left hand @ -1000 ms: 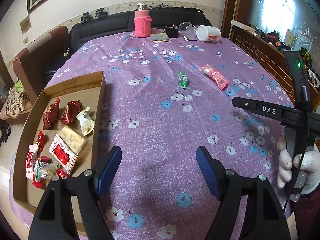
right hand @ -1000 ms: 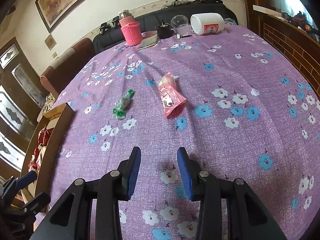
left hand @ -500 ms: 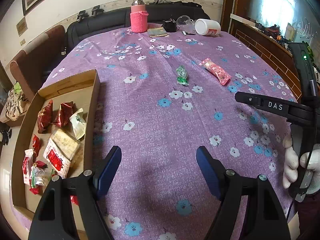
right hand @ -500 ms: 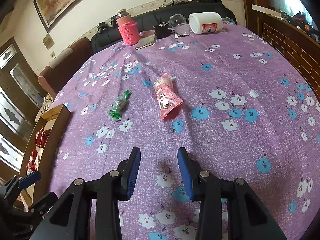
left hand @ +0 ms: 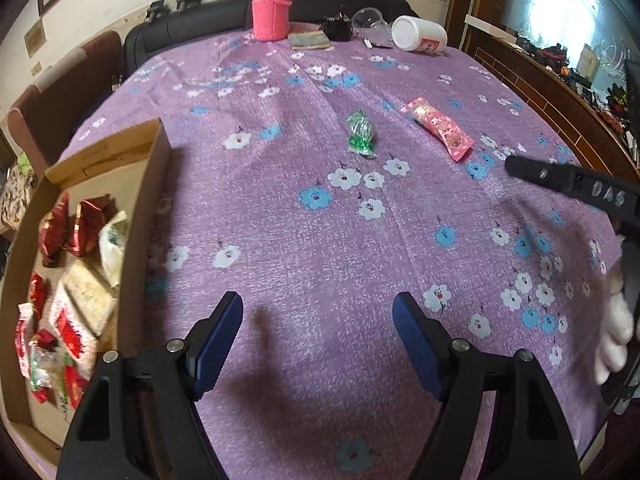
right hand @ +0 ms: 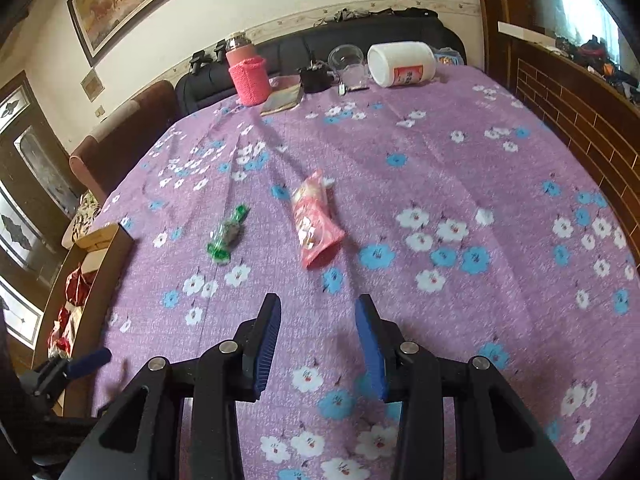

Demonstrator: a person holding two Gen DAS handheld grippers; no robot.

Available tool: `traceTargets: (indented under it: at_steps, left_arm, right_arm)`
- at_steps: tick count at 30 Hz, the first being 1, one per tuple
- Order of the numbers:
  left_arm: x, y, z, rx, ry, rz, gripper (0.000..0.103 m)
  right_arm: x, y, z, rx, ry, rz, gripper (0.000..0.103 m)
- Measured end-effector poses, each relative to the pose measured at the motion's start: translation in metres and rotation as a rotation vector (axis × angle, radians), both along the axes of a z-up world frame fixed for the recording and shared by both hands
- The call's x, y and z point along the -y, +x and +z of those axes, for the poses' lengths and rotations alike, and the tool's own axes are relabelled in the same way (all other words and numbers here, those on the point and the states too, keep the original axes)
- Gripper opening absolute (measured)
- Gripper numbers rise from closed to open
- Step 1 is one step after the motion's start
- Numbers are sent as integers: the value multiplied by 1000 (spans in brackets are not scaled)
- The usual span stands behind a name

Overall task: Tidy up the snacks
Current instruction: 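Move both grippers back over the cloth toward the pink bag and green candy, then grasp the pink cartoon bag with the right gripper while the left grasps the green wrapped candy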

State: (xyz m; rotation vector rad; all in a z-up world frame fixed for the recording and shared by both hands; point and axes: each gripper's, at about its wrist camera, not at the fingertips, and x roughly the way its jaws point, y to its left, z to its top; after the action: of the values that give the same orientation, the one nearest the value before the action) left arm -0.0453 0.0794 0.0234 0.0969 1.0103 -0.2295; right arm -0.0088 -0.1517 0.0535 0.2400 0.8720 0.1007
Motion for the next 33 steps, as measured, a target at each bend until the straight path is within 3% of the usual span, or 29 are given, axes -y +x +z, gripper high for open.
traceTargets:
  at_steps: [9,15,18,20,24,29,32,33]
  left_arm:
    - [-1,8,-12,-28,-28,7,78]
    - [5,9,-16,-13,-24,6,93]
    - [14,8,-20,-9,19,-16,101]
    - [16,10,-21,-16,24,-22,102]
    - [11,23,-1,-13,-111,-16,93]
    - [23,60,34,90,-115,-57,93]
    - [38,90,34,127,-69,-98,92]
    - [44,101,30,122,-61,-113,86]
  right_arm:
    - [7,47,5,0,28,-36,42]
    - [14,80,-1,20,112,-76,42]
    - [21,87,-4,36,134,-88,42]
    - [27,86,-8,44,133,-89,42]
    - [43,87,-14,39,112,-96,42]
    - [46,89,-13,53,120,-68,42]
    - [29,91,-18,41,72,-9,42]
    - [24,92,-19,38,53,7,42]
